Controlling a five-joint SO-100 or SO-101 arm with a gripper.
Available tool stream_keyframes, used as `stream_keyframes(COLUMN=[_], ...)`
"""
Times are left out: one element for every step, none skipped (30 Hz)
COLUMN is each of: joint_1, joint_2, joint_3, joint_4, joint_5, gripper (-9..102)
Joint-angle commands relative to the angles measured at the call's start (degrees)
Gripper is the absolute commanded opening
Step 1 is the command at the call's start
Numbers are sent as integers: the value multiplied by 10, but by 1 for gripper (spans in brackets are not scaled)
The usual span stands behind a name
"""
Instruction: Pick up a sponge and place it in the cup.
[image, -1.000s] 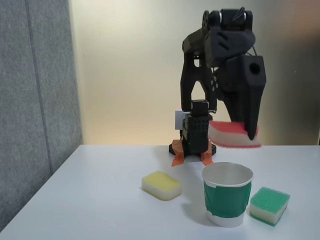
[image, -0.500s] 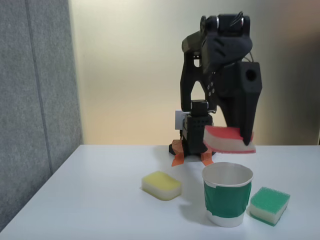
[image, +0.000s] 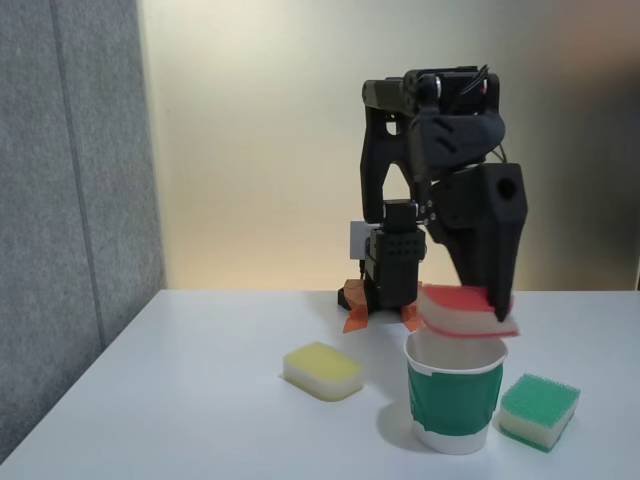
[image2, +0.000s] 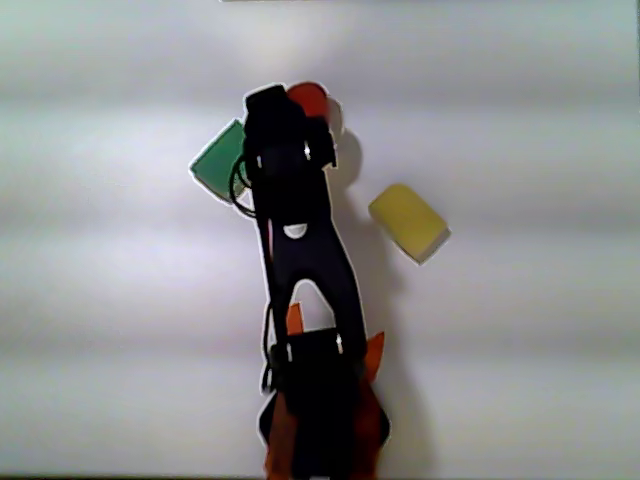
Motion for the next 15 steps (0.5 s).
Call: stream_keyframes(joint_1=[-5, -5, -4, -4, -4, -4, -4, -4, -3, -1, -1, 0, 0, 0, 0], joint_2=[15, 14, 14, 14, 12, 8, 3, -3, -6, -11, -12, -13, -14, -17, -19], joint_3=[-28, -30, -33, -35, -41, -51, -61, -69, -76, -83, -87, -89, -91, -97, -101], joint_4=[11, 11, 11, 14, 19, 29, 37, 43, 47, 51, 54, 54, 56, 61, 64], joint_5=[-6, -9, -10, -11, -11, -12, -16, -18, -21, -23, -25, -27, -28, -26, -27], gripper=[5, 6, 8, 10, 13, 13, 14, 14, 14, 15, 16, 16, 16, 17, 18])
